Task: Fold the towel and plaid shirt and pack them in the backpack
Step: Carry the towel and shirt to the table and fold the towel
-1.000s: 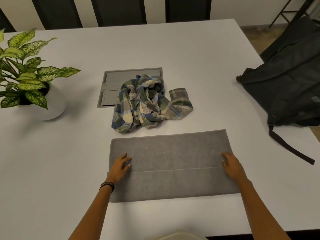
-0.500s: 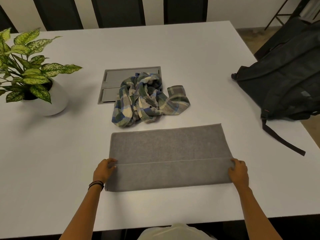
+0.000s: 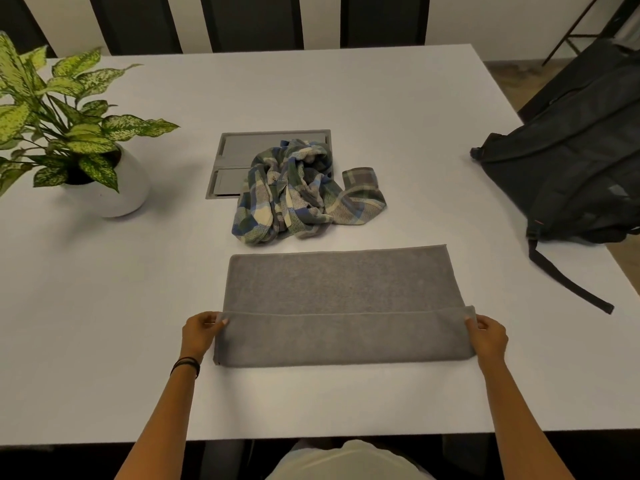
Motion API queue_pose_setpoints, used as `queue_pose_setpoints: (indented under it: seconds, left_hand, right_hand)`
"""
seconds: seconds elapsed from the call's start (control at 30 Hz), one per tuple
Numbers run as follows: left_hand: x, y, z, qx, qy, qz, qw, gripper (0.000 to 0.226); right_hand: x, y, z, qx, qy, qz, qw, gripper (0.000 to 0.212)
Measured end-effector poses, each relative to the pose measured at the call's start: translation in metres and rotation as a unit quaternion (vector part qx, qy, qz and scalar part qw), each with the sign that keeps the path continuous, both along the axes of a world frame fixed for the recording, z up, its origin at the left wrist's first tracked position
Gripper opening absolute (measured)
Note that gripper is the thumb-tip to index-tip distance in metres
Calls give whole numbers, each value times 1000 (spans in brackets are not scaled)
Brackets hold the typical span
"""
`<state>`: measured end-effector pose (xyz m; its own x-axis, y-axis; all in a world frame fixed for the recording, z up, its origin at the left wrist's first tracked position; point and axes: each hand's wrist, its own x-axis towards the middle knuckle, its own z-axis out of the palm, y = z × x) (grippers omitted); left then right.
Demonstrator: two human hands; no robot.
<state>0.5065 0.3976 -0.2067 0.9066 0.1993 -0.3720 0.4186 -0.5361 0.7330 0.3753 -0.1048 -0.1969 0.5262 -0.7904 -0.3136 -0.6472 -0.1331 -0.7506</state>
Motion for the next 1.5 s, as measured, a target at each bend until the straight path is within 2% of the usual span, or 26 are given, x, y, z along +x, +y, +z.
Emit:
queue_pose_setpoints:
  seconds: [0.1, 0.23, 0.4, 0.63, 1.23, 1.5]
  left_hand:
    - [-4, 2, 0, -30, 4, 6, 1000, 16]
    - [-16, -2, -1, -41, 8, 11, 999, 22]
    - [-27, -8, -6, -29, 31, 38, 998, 33]
    - [-25, -3, -5, -9, 35, 48, 998, 28]
    - [32, -4, 20, -53, -48, 41, 997, 29]
    - [60, -4, 17, -39, -77, 55, 995, 22]
  right_hand:
    - [-2, 1, 2, 13, -8, 10, 1000, 20]
    - [-12, -1, 0, 14, -24, 23, 999, 21]
    - [-26, -4, 1, 8, -37, 2, 999, 28]
    - [-35, -12, -2, 30, -38, -19, 999, 31]
    - [28, -15, 25, 11, -80, -31, 996, 31]
    - [52, -26, 19, -12, -89, -28, 996, 33]
